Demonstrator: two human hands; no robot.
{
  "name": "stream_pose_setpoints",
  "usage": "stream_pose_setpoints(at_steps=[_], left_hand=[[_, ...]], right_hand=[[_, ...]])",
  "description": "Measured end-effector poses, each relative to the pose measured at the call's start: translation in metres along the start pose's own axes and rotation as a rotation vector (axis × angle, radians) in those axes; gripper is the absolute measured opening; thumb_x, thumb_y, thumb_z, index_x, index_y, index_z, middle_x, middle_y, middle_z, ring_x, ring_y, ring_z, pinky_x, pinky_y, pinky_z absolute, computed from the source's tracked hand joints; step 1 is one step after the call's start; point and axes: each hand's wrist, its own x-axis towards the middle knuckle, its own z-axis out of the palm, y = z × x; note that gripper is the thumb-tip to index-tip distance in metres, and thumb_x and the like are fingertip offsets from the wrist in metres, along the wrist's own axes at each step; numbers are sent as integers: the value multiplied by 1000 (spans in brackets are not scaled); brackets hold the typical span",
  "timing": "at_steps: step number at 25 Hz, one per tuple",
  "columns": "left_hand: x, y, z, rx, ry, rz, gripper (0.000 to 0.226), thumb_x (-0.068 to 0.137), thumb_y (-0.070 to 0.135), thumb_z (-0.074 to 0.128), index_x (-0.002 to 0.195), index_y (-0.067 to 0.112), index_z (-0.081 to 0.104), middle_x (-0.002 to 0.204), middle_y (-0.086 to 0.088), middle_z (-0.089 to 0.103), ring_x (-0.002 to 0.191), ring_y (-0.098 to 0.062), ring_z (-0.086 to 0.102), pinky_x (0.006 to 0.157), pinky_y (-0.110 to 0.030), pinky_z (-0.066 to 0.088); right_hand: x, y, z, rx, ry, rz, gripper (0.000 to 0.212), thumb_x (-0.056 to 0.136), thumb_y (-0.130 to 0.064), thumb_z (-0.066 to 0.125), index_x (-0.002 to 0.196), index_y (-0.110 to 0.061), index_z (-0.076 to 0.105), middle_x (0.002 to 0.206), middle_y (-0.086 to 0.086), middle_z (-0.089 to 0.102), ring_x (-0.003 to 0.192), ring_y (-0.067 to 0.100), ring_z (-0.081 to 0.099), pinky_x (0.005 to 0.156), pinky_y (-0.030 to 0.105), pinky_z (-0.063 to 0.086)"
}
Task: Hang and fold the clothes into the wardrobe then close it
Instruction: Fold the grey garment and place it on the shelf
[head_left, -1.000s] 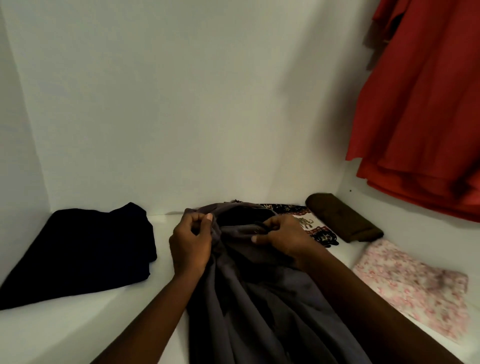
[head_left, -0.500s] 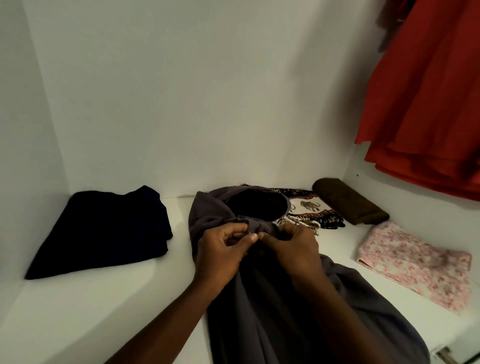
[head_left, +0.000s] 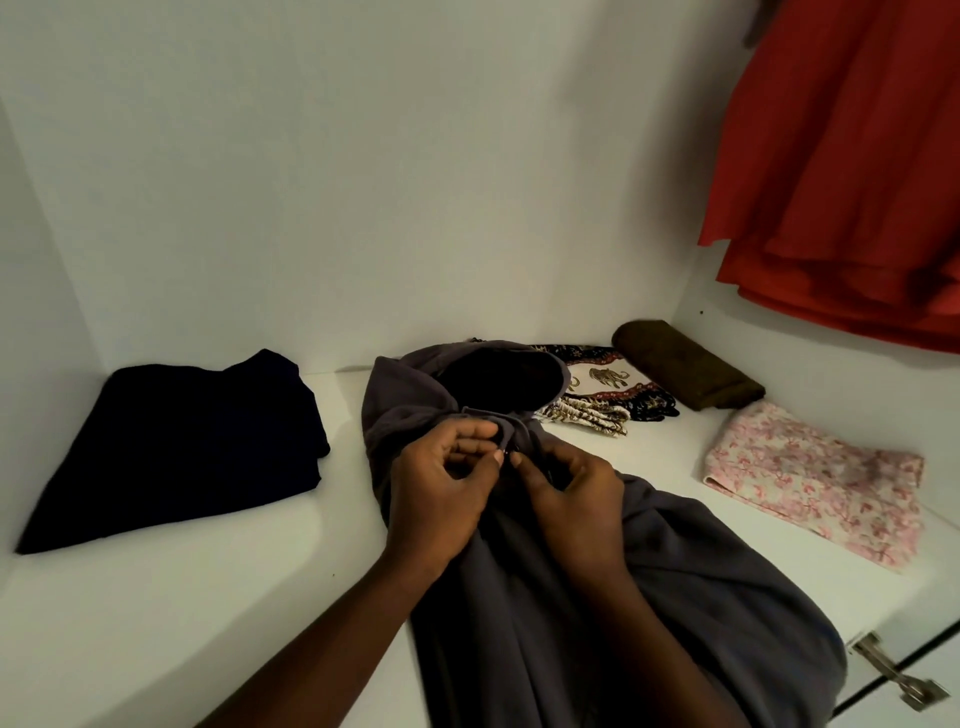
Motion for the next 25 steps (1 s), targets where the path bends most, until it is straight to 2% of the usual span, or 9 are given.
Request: stream_pose_setpoints(at_steps=[2, 4, 5, 9, 12, 14, 17, 21, 25], left_hand=[[-2, 0, 2, 2, 29, 34, 20, 85, 8, 82, 100, 20, 76, 88, 10, 76, 83, -7, 73, 76, -19, 59], [-3, -1, 3, 8, 37, 61, 16, 85, 10, 83, 97, 18, 75, 88, 10, 76, 83, -8, 73, 76, -21, 60], [-3, -1, 3, 2, 38, 68, 14, 85, 11, 83, 95, 18, 75, 87, 10, 76, 82, -9, 74, 76, -23, 60], [-3, 0, 3, 3, 55, 71, 11, 85, 11, 83, 88, 18, 75, 83, 9, 76, 79, -9, 74, 74, -23, 61], [-2, 0, 2, 5, 67, 60, 11, 84, 9, 83, 86, 17, 75, 80, 7, 76, 76, -7, 74, 73, -24, 62], [-3, -1, 2, 91, 56, 132, 10, 85, 11, 83, 87, 17, 75, 79, 10, 74, 74, -5, 72, 71, -24, 62], [-5, 0, 3, 216, 51, 238, 12, 85, 11, 82, 89, 20, 74, 80, 15, 73, 73, -1, 71, 68, -24, 62], [-5, 0, 5, 157, 40, 192, 19, 85, 10, 82, 100, 20, 76, 90, 18, 73, 84, 2, 72, 77, -23, 62], [-5, 4, 5, 204, -8, 230, 23, 85, 8, 80, 102, 22, 74, 92, 19, 72, 87, 4, 70, 81, -22, 61]], right_hand=[[2, -2, -1, -2, 13, 12, 11, 87, -31, 79, 84, -21, 75, 75, -7, 72, 71, 3, 66, 63, 24, 52], [1, -5, -3, 21, 25, 31, 8, 86, -29, 81, 87, -24, 74, 77, -12, 72, 74, -1, 66, 65, 14, 48], [1, -5, -3, 47, 19, 36, 9, 85, -27, 81, 89, -23, 75, 81, -12, 73, 78, -2, 68, 68, 13, 50], [-2, -2, -3, 171, -53, 41, 10, 90, -20, 77, 100, -19, 78, 92, -8, 78, 88, 5, 73, 81, 32, 61], [-3, -2, -4, 203, -88, 40, 4, 91, -18, 75, 93, -19, 78, 88, -4, 78, 85, 13, 74, 81, 43, 61], [-3, -2, -3, 201, -94, 44, 5, 91, -20, 75, 87, -20, 77, 84, -2, 76, 82, 19, 73, 78, 50, 60], [-3, -1, -2, 211, -109, 41, 8, 91, -20, 74, 84, -19, 76, 82, 1, 76, 82, 23, 73, 78, 53, 59], [-1, 3, -2, 287, -112, 56, 8, 91, -15, 74, 84, -15, 77, 84, 5, 77, 85, 31, 73, 80, 57, 58], [1, 3, -3, 297, -114, 77, 5, 91, -14, 74, 87, -15, 77, 86, 4, 77, 86, 25, 74, 81, 51, 60]])
